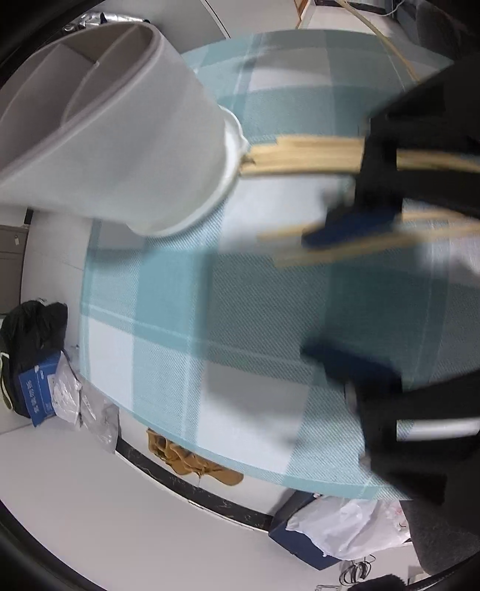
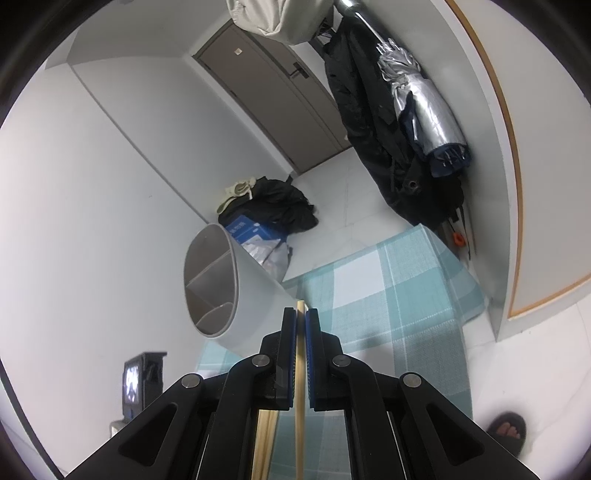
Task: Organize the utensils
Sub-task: 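Carry both held chopsticks up and lower them into the white holder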
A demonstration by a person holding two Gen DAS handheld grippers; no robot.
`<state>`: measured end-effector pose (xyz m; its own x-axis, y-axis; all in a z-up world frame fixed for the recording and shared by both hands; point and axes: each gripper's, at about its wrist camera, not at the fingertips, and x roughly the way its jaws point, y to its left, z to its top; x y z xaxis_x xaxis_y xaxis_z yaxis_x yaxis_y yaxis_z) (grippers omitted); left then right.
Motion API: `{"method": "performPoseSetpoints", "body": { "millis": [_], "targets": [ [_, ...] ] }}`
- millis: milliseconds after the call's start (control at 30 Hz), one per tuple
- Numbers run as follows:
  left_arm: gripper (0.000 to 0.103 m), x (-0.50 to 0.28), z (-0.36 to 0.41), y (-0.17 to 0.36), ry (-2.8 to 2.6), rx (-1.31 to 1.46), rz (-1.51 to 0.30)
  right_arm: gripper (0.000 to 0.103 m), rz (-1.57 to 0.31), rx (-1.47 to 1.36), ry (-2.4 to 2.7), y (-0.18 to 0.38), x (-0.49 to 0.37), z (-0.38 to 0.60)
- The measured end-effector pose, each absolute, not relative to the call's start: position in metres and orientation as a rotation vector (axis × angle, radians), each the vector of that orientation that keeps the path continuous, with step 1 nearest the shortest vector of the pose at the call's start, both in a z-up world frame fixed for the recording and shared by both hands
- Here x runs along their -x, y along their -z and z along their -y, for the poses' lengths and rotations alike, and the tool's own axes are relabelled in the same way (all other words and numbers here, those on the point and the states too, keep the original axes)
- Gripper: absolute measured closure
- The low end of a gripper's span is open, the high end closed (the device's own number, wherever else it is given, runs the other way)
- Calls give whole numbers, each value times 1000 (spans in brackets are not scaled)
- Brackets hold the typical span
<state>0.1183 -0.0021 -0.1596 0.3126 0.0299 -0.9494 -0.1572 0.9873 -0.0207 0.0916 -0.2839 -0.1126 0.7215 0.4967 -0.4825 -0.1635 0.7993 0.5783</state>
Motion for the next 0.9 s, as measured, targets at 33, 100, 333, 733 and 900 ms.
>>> {"method": "performPoseSetpoints", "body": {
  "millis": [33, 100, 333, 733, 900],
  "targets": [
    [89, -121, 1, 160, -120, 128, -1253, 99, -672, -532, -385, 112, -91, 283],
    [101, -123, -2, 162, -111, 172, -1262, 99, -673, -530, -385, 112, -92, 282],
    [102, -117, -13, 150, -94, 242, -1206, 99, -662, -492, -383, 107, -86, 274],
    [102, -56, -12, 47, 103, 242, -781, 99, -526, -294, -424, 66, -44, 219],
    [103, -51, -9, 35, 154, 235, -750, 99, -503, -238, -430, 55, -33, 197]
  ]
}}
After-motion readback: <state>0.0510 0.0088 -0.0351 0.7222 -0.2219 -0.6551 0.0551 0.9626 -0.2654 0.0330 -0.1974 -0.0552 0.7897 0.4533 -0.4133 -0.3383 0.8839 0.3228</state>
